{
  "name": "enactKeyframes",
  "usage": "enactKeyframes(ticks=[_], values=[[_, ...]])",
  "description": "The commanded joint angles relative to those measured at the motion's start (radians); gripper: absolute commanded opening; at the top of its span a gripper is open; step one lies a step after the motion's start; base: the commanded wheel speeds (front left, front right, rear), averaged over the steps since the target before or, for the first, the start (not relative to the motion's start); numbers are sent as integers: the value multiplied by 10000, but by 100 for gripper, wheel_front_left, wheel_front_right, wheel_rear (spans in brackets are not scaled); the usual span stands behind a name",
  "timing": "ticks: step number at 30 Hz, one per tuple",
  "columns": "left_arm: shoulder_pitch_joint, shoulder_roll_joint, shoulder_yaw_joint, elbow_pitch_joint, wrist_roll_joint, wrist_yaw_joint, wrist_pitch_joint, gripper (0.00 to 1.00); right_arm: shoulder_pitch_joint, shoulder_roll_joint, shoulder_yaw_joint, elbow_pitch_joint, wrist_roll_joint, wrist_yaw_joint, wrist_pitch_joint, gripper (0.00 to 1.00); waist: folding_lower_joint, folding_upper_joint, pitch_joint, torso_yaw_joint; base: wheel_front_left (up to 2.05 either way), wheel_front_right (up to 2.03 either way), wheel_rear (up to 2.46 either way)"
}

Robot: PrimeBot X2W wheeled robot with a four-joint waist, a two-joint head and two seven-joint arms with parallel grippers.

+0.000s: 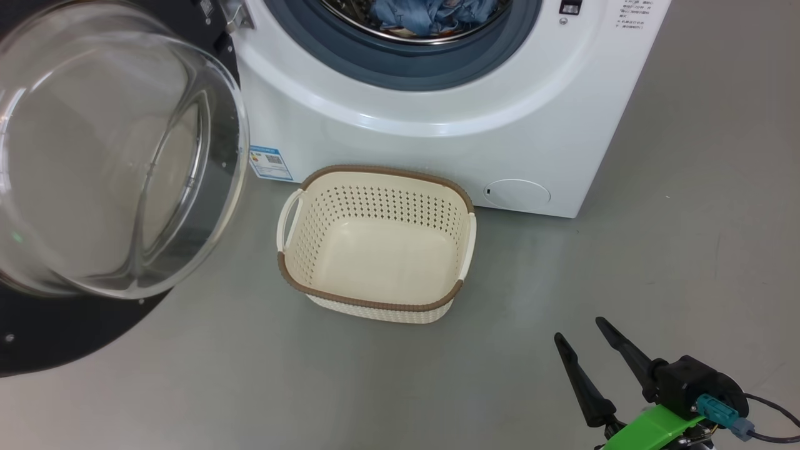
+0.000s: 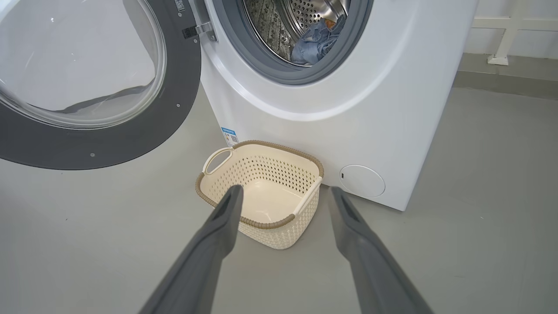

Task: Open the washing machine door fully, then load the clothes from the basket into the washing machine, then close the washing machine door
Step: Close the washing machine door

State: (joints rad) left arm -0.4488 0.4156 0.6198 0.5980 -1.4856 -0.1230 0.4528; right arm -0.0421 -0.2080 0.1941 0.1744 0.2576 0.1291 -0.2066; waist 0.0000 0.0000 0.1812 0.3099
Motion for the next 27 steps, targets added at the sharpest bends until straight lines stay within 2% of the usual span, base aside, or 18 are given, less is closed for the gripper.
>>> enactKeyframes(ticks=[1,17,27], values=[[69,382,-53,-404,-198,-22,487,0,-219,-37,276,-179,83,16,-33,100,0,0,-18,21,0,0,0],[644,125,-433,-1714,-1129,349,2652,0,-224,131,369,123,212,16,-153,100,0,0,-302,6,0,0,0],[1342,-204,-790,-2903,-1570,1008,3858,0,-218,340,587,430,403,16,-288,100,0,0,-671,-166,0,0,0]])
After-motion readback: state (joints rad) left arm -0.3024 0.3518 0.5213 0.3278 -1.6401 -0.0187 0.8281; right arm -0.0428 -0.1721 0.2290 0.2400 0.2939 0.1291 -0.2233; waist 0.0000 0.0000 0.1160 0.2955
